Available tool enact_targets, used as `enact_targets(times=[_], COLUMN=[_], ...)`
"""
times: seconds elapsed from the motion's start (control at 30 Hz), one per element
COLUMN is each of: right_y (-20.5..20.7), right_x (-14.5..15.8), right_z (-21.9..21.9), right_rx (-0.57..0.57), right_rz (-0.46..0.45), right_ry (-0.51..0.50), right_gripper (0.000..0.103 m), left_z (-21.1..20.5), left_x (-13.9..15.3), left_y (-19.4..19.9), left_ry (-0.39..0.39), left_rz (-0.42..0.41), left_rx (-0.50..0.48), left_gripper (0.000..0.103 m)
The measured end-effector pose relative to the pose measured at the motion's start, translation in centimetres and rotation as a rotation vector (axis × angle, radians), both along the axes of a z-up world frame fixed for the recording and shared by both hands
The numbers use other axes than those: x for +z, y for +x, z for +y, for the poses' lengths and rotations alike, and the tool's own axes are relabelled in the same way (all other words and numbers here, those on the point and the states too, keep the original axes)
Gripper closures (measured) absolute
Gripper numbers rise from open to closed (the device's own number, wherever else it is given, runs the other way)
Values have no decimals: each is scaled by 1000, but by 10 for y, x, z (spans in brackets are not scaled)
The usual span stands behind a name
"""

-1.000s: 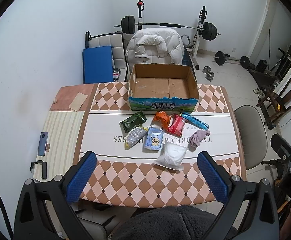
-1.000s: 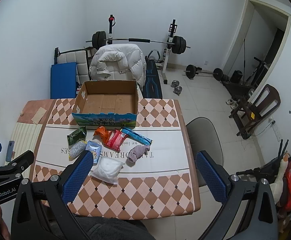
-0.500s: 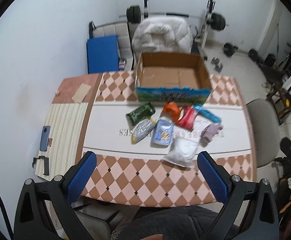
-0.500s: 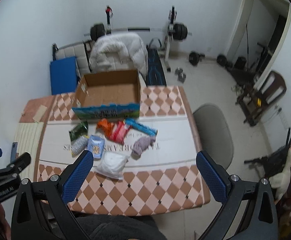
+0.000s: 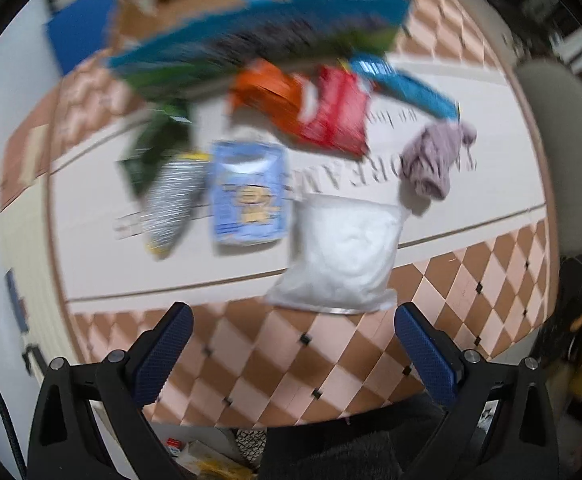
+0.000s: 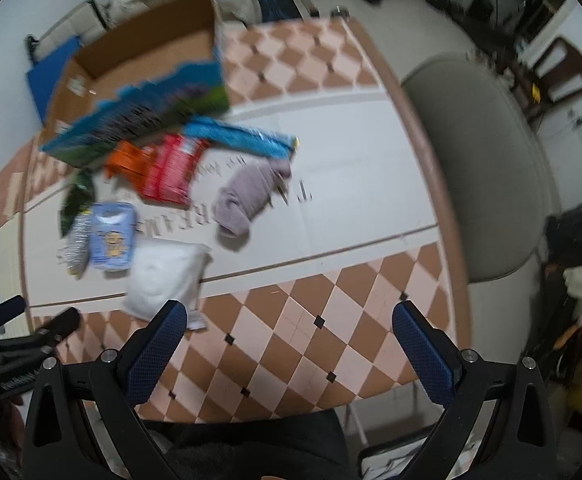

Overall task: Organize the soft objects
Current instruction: 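Grasp the white cotton pad pack with the left tool while the right tool grasps the blue wipe pack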

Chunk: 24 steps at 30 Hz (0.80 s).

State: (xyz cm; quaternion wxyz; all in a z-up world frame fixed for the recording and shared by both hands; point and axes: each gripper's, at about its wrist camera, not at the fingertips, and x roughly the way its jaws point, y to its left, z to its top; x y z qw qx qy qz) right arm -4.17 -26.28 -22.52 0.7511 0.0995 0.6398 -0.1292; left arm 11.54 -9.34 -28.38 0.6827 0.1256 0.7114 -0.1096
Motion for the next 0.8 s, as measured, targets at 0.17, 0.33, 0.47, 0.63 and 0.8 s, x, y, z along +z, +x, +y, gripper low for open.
enact_targets(times=[0.17,0.33,0.47,0.63,0.8], right_y=[14,18,21,47,103], right_x=[-57,-77,-73,-81,-113], right_z=[-27,-40,-33,7,86], right_rx=[-43,-49,-29,48,84], right_rz=[74,112,126,126,145], right_ry=[30,67,103,184,320], right_gripper=[0,0,0,0,0], left_z=[-42,-54,-19,80,165], left_x=[-72,-119,-96,-75,-78], left_y=[14,10,-6,-22,-23], left_ry=[40,156,114,134,149], left_rz=[125,148,113,92,104], left_rx=[-78,-105,-9,205,364], left_gripper=[0,22,29,29,29])
